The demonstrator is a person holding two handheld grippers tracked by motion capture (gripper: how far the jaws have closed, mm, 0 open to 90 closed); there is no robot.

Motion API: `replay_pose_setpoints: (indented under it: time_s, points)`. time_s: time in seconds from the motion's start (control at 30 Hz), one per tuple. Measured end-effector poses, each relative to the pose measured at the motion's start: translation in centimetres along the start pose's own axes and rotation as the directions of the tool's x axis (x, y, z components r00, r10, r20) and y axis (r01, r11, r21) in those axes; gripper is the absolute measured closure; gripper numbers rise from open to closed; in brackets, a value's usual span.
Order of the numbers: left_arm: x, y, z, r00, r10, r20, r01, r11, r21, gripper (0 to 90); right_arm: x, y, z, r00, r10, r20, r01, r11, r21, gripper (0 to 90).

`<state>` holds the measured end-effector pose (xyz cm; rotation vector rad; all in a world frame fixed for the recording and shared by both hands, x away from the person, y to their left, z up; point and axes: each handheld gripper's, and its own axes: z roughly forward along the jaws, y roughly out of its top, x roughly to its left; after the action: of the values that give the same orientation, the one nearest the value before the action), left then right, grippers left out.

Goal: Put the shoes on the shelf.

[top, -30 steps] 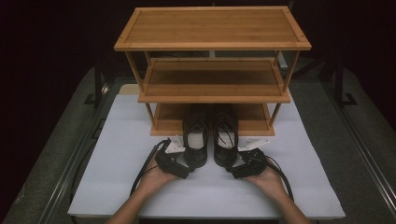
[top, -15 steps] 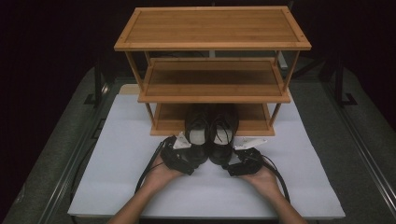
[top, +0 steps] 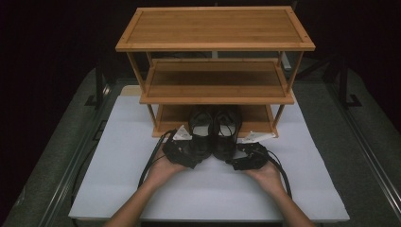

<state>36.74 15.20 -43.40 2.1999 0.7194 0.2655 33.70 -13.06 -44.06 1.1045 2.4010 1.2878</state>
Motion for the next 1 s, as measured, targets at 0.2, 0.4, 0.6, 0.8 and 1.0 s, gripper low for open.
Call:
replay_pose_setpoints:
  time_s: [0.2, 0.4, 0.6, 0.8, 1.0]
  points:
    - [0.8, 0.8, 0.6, 0.9999, -0.015, -0.008, 0.015, 0.9999, -0.006, 3.5, -0.9, 0.7, 0.4, 1.0000, 0.008, 0.005, -0.008, 1.000, -0.003, 22.1]
    - [1.7, 1.5, 0.9, 0.9990, -0.043, -0.012, 0.042, 0.9984, -0.038, 3.4, -1.7, 1.7, 0.7, 0.9995, -0.003, 0.030, 0.003, 1.000, -0.005, 22.0]
    - [2.4, 1.8, 1.8, 0.9978, -0.065, -0.015, 0.064, 0.9967, -0.050, 3.2, -2.4, 2.0, 1.4, 0.9993, 0.006, 0.038, -0.006, 1.000, 0.006, 22.0]
    - [3.2, 2.5, 2.5, 0.9968, -0.072, -0.033, 0.071, 0.9962, -0.052, 2.8, -3.1, 2.5, 2.1, 0.9983, 0.013, 0.056, -0.015, 1.000, 0.021, 21.9]
    - [3.7, 2.6, 3.6, 0.9957, -0.083, -0.041, 0.082, 0.9962, -0.031, 2.8, -3.7, 2.9, 2.8, 0.9961, -0.011, 0.088, 0.008, 0.999, 0.034, 21.9]
